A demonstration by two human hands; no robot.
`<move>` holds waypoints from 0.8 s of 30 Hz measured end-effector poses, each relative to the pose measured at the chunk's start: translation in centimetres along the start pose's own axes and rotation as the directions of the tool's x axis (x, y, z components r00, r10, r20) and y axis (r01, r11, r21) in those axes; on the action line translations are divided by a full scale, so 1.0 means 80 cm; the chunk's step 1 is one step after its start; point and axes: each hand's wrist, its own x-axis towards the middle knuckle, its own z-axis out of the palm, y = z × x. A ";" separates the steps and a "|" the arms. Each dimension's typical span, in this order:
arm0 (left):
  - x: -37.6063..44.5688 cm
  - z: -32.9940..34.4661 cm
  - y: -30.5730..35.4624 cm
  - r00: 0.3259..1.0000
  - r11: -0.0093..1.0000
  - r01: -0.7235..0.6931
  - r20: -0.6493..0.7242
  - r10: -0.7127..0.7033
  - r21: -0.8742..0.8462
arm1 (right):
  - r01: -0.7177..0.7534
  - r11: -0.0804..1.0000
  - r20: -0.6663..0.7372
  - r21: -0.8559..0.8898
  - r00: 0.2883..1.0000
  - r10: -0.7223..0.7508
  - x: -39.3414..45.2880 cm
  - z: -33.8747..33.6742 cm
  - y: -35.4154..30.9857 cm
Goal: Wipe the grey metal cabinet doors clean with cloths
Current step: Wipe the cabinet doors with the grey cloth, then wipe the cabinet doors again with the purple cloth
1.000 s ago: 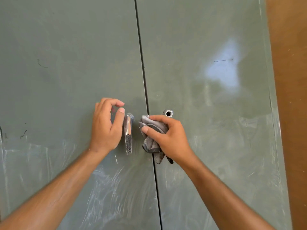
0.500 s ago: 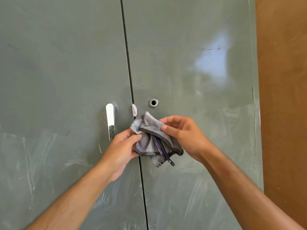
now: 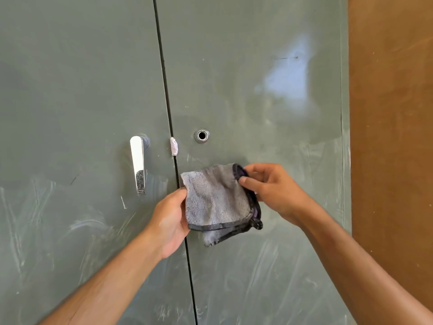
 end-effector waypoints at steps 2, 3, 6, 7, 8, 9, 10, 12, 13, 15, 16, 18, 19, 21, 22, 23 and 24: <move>-0.003 -0.002 -0.007 0.998 0.999 0.034 0.057 -0.032 -0.029 | -0.030 0.999 -0.053 0.031 0.998 0.031 -0.004 -0.012 -0.003; -0.005 -0.001 -0.009 0.993 0.998 0.051 0.107 -0.046 -0.046 | -0.039 0.999 -0.080 0.036 0.996 0.042 -0.005 -0.015 -0.005; -0.015 0.010 -0.013 0.960 0.995 0.089 0.271 -0.075 -0.040 | -0.071 0.995 -0.143 0.069 0.986 0.080 -0.006 -0.022 -0.002; -0.019 0.015 -0.014 0.959 0.998 0.057 0.276 -0.064 0.033 | -0.084 0.993 -0.145 0.083 0.985 0.096 -0.007 -0.024 -0.002; -0.019 0.018 -0.017 0.968 0.990 0.002 0.247 -0.038 0.142 | -0.098 0.991 -0.143 0.096 0.984 0.111 -0.009 -0.026 -0.003; -0.020 0.020 -0.020 0.983 0.965 -0.045 0.183 -0.003 0.257 | -0.112 0.988 -0.142 0.103 0.982 0.126 -0.010 -0.029 -0.006; -0.021 0.020 -0.025 0.993 0.920 -0.085 0.107 0.047 0.382 | -0.124 0.986 -0.146 0.110 0.980 0.139 -0.010 -0.031 -0.008; -0.027 0.018 -0.033 0.978 0.757 -0.182 0.033 0.208 0.628 | -0.154 0.981 -0.136 0.119 0.976 0.169 -0.012 -0.035 -0.014; -0.031 0.018 -0.037 0.954 0.653 -0.241 0.051 0.296 0.718 | -0.172 0.977 -0.122 0.122 0.975 0.187 -0.013 -0.035 -0.018; -0.041 0.023 -0.043 0.907 0.527 -0.352 0.142 0.397 0.773 | -0.199 0.973 -0.089 0.121 0.974 0.210 -0.013 -0.032 -0.024; -0.045 0.028 -0.045 0.897 0.525 -0.391 0.185 0.402 0.756 | -0.208 0.971 -0.073 0.122 0.973 0.218 -0.014 -0.030 -0.025; -0.048 0.039 -0.049 0.906 0.546 -0.407 0.245 0.346 0.733 | -0.229 0.965 -0.033 0.127 0.972 0.234 -0.016 -0.022 -0.025; -0.047 0.043 -0.050 0.909 0.541 -0.408 0.270 0.318 0.736 | -0.237 0.963 -0.018 0.126 0.970 0.241 -0.017 -0.018 -0.025; -0.036 0.045 -0.053 0.896 0.566 -0.441 0.303 0.324 0.697 | -0.241 0.965 -0.020 0.107 0.969 0.245 -0.018 -0.012 -0.021; -0.030 0.043 -0.052 0.896 0.615 -0.444 0.308 0.321 0.652 | -0.233 0.968 -0.038 0.089 0.971 0.237 -0.017 -0.014 -0.017; -0.026 0.039 -0.050 0.904 0.687 -0.425 0.310 0.294 0.589 | -0.225 0.972 -0.065 0.061 0.971 0.229 -0.017 -0.019 -0.015; -0.023 0.034 -0.047 0.924 0.775 -0.371 0.284 0.254 0.512 | -0.219 0.976 -0.083 0.014 0.972 0.220 -0.017 -0.027 -0.014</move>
